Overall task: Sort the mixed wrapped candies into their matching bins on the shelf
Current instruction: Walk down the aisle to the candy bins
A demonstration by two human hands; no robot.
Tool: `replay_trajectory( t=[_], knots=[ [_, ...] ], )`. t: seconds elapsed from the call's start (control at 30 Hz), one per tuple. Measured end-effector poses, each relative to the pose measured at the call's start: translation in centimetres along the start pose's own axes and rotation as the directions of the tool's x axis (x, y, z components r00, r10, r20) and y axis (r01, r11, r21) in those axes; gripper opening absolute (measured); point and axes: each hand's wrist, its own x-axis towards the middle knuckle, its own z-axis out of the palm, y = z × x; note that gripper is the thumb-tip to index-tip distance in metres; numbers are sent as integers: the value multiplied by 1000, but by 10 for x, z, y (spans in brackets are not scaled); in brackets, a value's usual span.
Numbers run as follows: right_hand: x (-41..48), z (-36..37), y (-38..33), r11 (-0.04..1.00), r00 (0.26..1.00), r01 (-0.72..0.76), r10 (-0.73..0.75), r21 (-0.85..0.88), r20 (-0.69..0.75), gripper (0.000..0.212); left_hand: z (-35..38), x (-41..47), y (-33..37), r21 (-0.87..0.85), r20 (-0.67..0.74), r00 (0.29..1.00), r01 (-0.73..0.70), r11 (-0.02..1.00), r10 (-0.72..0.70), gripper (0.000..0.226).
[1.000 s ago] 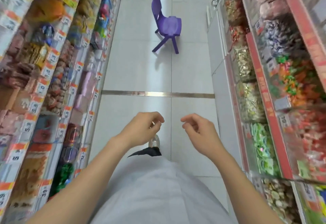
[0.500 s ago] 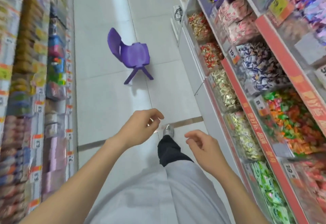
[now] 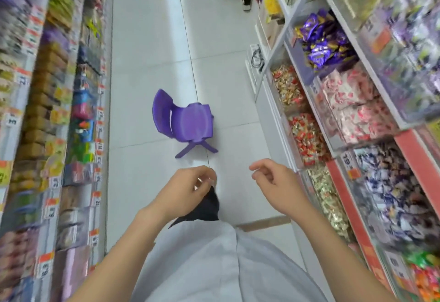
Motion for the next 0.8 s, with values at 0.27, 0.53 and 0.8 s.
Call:
replay_trajectory(
  t=[0.27, 0.53, 0.8],
  knots=[
    [127, -46, -43, 993, 982, -102, 109, 51, -154, 18, -101, 205, 42, 106, 112, 987, -126, 986, 114, 18],
    [184, -103, -22, 940, 872, -251, 323, 230, -368, 18, -121, 379, 135, 280, 365, 886, -398, 873, 287, 21],
    [271, -174, -3, 910, 774, -299, 407, 287, -485, 21, -106, 493, 216, 327, 557, 730, -632, 703, 397, 22]
  ],
)
